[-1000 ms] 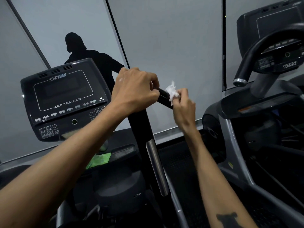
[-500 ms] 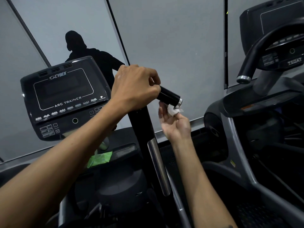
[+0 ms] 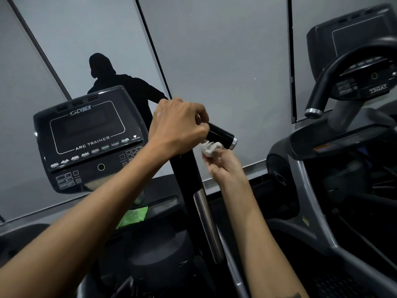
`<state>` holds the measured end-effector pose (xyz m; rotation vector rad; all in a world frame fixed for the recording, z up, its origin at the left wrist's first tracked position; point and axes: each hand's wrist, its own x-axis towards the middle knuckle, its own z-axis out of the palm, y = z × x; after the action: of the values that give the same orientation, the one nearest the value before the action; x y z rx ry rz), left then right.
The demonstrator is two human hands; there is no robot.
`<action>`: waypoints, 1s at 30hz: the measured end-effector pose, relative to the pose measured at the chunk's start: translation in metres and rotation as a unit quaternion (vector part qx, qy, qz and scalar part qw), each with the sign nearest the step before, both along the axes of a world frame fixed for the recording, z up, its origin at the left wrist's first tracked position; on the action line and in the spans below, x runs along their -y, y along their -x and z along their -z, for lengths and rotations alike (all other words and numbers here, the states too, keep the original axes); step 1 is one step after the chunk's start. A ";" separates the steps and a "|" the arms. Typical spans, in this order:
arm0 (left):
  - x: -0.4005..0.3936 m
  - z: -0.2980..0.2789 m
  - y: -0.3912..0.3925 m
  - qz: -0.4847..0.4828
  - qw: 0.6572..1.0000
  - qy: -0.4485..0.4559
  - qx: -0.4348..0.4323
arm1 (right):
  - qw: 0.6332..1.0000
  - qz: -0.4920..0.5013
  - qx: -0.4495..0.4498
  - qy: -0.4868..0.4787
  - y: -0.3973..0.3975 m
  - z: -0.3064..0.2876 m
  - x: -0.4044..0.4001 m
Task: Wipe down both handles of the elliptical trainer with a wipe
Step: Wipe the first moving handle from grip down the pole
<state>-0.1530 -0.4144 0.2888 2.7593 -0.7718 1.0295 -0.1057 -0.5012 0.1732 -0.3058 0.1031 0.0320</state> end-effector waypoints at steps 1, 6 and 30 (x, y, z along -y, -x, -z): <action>-0.001 0.000 -0.001 0.001 1.000 0.001 0.002 | 1.000 -0.011 0.006 0.015 0.000 -0.005 -0.004; -0.003 0.002 -0.001 0.001 1.000 0.005 0.010 | 0.999 -0.014 0.043 0.029 0.002 -0.024 0.002; -0.001 0.003 -0.002 0.017 0.996 0.090 0.004 | 0.573 0.536 0.009 0.620 -0.029 0.002 0.011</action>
<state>-0.1508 -0.4130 0.2855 2.5848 -0.6873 1.0477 -0.0764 -0.5120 0.1714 -1.6386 0.2729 -1.3495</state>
